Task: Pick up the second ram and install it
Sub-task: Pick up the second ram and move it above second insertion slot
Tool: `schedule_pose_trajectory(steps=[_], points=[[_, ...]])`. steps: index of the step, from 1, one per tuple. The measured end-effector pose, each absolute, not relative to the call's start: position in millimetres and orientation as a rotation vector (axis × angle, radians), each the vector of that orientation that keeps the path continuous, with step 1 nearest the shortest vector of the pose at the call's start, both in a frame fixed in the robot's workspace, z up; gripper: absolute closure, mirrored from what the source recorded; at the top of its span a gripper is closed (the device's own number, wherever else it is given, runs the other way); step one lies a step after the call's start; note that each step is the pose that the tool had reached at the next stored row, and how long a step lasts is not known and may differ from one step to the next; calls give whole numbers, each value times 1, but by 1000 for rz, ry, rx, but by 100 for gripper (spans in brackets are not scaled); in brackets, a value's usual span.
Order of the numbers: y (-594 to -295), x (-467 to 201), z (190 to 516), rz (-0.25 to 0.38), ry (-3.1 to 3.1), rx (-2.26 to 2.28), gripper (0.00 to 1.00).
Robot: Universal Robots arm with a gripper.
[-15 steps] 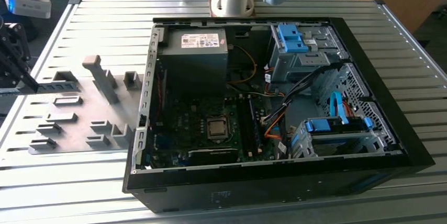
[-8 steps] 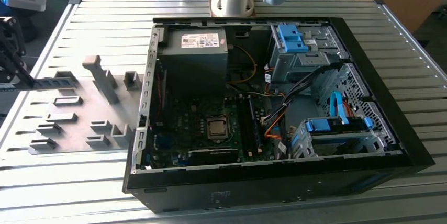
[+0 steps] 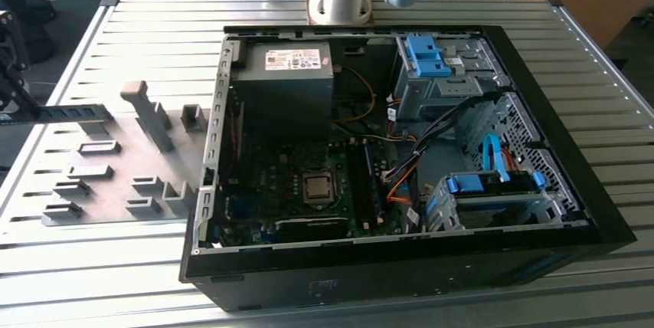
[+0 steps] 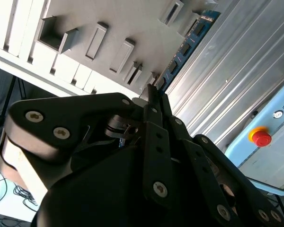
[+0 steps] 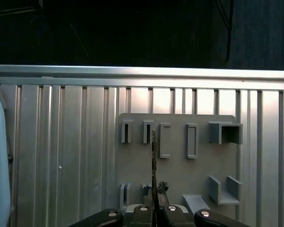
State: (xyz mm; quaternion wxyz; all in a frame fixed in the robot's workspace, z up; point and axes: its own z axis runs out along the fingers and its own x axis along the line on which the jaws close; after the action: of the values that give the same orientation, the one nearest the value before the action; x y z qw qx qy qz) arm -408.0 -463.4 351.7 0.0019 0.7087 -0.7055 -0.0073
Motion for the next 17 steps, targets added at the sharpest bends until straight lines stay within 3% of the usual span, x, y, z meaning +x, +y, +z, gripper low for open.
schedule_pose_trajectory(steps=[17], points=[[-463, -408, 390, -23, -2214, 2224, 86]])
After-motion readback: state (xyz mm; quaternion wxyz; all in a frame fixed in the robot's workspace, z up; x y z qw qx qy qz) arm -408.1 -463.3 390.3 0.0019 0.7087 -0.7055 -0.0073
